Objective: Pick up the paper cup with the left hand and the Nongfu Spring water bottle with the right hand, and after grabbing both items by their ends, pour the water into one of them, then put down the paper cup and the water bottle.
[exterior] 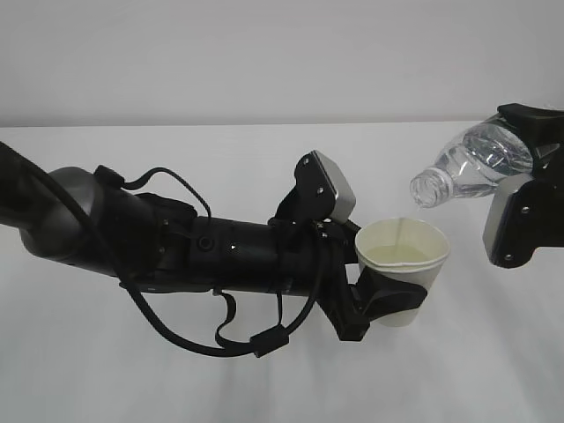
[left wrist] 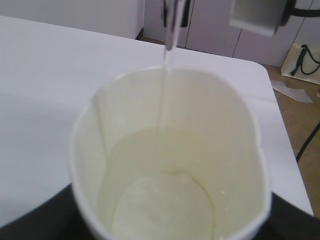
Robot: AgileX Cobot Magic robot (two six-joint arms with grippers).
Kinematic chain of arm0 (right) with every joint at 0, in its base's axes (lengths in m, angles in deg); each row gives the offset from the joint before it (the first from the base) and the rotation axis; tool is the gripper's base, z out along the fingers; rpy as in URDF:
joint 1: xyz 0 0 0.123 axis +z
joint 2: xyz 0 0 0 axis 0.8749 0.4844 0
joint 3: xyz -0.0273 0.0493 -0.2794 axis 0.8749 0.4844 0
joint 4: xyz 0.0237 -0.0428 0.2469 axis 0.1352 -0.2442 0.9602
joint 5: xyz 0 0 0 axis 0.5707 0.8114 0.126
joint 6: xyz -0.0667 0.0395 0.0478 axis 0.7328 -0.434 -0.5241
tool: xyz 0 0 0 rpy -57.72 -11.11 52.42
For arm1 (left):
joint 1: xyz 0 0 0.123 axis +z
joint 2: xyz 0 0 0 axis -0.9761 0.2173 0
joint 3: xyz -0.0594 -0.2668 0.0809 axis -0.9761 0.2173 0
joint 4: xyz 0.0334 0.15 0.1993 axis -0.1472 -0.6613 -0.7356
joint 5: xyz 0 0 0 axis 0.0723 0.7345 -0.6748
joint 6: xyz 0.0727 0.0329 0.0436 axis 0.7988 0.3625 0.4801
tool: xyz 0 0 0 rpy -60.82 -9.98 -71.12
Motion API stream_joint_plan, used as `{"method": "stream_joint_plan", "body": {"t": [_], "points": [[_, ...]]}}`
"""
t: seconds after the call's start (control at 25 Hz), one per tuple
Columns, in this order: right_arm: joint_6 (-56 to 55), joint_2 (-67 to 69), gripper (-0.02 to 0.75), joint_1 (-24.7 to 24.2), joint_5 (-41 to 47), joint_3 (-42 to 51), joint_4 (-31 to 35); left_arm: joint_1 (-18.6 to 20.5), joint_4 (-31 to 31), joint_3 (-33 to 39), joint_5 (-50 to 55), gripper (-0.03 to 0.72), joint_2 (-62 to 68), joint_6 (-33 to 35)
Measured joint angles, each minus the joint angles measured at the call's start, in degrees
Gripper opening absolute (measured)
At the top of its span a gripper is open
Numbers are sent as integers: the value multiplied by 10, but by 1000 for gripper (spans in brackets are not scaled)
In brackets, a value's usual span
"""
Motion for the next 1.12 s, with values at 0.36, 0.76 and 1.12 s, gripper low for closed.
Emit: {"method": "stream_joint_plan", "body": {"t": [0.36,0.76,1.12], "points": [[0,0,406,0,0,0,0,0,0,0,0,475,0,0],[0,0,407,0,0,0,0,0,0,0,0,475,0,0],[-8,0,406,0,-1,0,0,0,0,0,0,475,0,0]]}}
